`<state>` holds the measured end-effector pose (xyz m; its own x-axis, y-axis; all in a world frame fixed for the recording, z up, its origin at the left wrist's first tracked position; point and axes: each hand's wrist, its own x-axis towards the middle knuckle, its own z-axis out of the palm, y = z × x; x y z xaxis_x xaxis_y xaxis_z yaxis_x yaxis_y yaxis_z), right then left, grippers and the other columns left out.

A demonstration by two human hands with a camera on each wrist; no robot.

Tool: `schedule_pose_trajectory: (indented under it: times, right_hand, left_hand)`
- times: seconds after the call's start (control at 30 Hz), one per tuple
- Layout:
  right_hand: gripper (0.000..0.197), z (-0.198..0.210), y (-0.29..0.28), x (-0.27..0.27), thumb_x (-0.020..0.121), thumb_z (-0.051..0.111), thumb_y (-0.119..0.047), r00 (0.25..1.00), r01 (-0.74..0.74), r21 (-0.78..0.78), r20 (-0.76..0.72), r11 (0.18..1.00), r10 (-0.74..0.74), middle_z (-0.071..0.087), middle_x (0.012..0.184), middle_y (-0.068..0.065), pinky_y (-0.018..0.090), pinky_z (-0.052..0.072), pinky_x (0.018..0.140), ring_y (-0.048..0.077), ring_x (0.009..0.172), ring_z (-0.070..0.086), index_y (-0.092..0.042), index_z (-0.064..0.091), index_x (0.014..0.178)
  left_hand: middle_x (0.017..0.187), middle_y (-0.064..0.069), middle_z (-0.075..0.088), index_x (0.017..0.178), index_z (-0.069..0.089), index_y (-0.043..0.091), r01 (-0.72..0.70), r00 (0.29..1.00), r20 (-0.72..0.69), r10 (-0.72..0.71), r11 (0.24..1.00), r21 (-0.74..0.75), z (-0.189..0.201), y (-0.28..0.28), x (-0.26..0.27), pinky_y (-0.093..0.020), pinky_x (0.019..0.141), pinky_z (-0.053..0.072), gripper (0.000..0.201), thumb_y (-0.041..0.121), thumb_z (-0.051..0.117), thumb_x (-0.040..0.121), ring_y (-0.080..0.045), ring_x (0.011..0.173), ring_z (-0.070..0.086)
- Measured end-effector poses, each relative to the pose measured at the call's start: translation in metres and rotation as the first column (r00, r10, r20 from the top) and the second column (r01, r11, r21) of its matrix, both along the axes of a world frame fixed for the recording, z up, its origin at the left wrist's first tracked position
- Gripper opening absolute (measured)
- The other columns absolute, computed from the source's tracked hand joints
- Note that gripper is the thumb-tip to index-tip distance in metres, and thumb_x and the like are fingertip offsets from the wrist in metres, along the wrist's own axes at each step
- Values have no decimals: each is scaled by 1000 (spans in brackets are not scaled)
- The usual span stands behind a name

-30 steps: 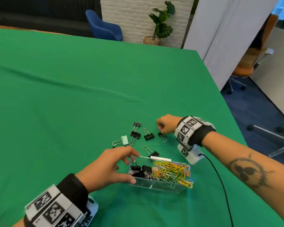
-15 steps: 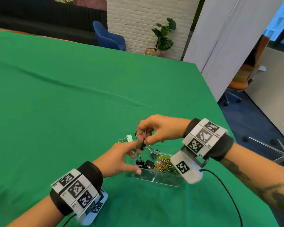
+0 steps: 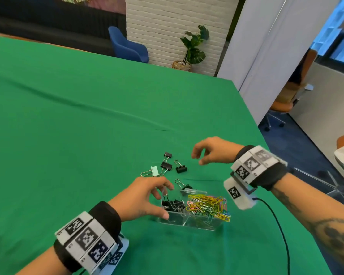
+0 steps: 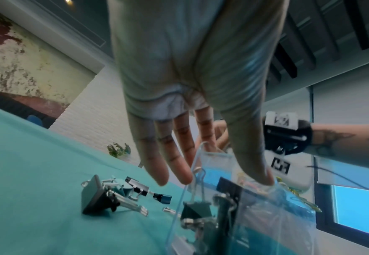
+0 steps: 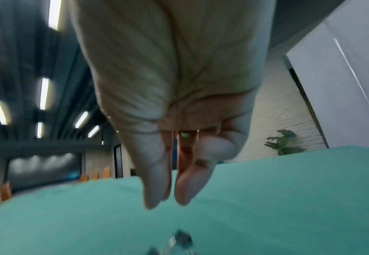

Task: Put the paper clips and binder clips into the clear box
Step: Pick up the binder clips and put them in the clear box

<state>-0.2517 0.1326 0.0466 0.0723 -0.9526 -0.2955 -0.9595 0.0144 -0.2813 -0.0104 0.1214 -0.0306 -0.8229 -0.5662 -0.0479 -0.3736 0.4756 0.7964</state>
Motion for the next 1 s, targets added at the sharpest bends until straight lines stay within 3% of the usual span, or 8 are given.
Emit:
schedule_pose_trajectory:
  times: [0.13, 0.23, 0.33, 0.47, 0.6, 0.77, 0.9, 1.0]
  right_hand:
    - [37, -47, -3, -5, 84, 65, -16, 992, 21, 439, -123, 898, 37, 64, 114, 10, 10, 40, 53, 14, 87, 54, -7, 56, 119]
    - [34, -57, -15, -13, 83, 66, -21, 991, 90, 292, -118, 952, -58, 61, 93, 7, 16, 41, 60, 16, 80, 54, -2, 59, 111]
    - [46, -63, -33, -12, 85, 59, -43, 983, 131, 169, -153, 977, -105, 59, 100, 8, 25, 45, 74, 19, 87, 55, -6, 55, 111]
    - [64, -84, -48, 5, 76, 44, -73, 931, 148, 116, -351, 982, -99, 49, 73, -1, 25, 38, 55, 18, 69, 50, -11, 52, 92]
    - [49, -94, -54, 14, 86, 48, -56, 918, 140, 30, -378, 990, -119, 56, 86, 5, 26, 39, 62, 24, 82, 56, -9, 53, 99]
    - [31, -60, -44, 3, 84, 62, -38, 985, 167, 113, 24, 979, -171, 58, 73, 3, 18, 40, 50, 13, 62, 51, -7, 57, 89]
    - [33, -1, 2, 24, 84, 60, -42, 995, -26, -71, 90, 997, 33, 58, 79, -2, 15, 37, 58, 3, 62, 48, -11, 64, 97]
    - [34, 22, 43, 50, 82, 62, -44, 980, -196, 90, 1, 976, 197, 63, 82, -3, 23, 42, 64, 4, 62, 49, -15, 64, 99]
  left_hand:
    - [102, 15, 60, 103, 53, 42, 33, 998, 49, -30, 998, -61, 3, -1, 4, -2, 59, 39, 51, 34, 82, 61, 2, 90, 55]
    - [102, 20, 58, 95, 50, 51, 43, 997, 58, -41, 998, -41, 4, -3, 3, -16, 66, 49, 50, 37, 83, 60, 6, 94, 53]
    - [102, 21, 58, 94, 50, 50, 64, 996, 67, -61, 997, -43, 5, -6, 0, -16, 67, 48, 50, 36, 83, 60, 6, 98, 50]
    - [105, 20, 58, 104, 51, 45, 99, 993, 77, -94, 992, -77, 5, -7, 1, -1, 67, 39, 52, 38, 81, 61, 4, 98, 50]
    - [106, 18, 58, 109, 53, 40, 109, 991, 94, -100, 989, -98, 6, -7, 1, 1, 67, 37, 53, 38, 80, 63, 5, 95, 50]
    - [105, 17, 59, 102, 50, 47, 104, 993, 63, -100, 993, -49, 5, -7, 1, -2, 66, 40, 51, 38, 81, 62, 3, 97, 51]
    - [107, 17, 58, 105, 50, 50, 76, 997, 9, -76, 997, -7, 2, -3, 4, -5, 59, 42, 53, 35, 80, 64, -1, 94, 54]
    - [105, 15, 59, 104, 51, 49, 68, 997, -23, -68, 998, -4, -1, -2, 4, -2, 59, 41, 56, 28, 82, 63, -4, 92, 55]
